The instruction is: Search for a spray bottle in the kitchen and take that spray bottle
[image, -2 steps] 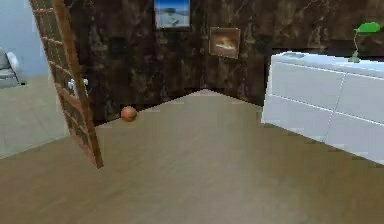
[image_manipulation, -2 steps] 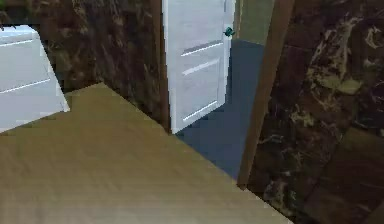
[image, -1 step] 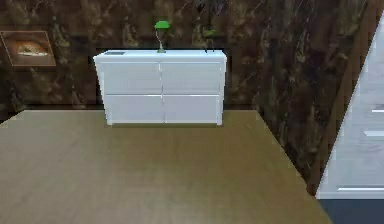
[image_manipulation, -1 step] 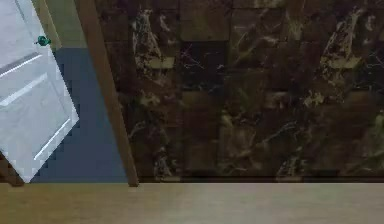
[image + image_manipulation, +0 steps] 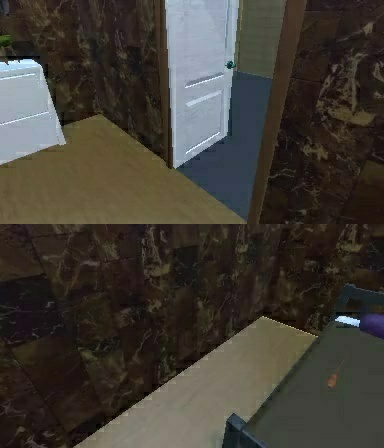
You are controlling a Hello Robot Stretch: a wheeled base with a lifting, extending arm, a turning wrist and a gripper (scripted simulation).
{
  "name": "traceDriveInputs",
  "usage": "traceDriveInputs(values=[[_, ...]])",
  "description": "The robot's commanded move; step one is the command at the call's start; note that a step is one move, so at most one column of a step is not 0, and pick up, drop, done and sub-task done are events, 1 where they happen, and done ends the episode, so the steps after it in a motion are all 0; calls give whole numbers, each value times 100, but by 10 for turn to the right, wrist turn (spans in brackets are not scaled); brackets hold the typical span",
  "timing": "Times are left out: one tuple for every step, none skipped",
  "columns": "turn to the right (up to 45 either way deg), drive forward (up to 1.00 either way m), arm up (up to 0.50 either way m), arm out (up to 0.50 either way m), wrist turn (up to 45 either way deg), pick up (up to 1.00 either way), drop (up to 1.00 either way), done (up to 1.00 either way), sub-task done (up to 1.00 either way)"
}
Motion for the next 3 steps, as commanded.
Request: traceDriveInputs(values=[[30,0,0,0,0,0,0,0,0],[0,90,0,0,0,0,0,0,0],[150,0,0,0,0,0,0,0,0]])
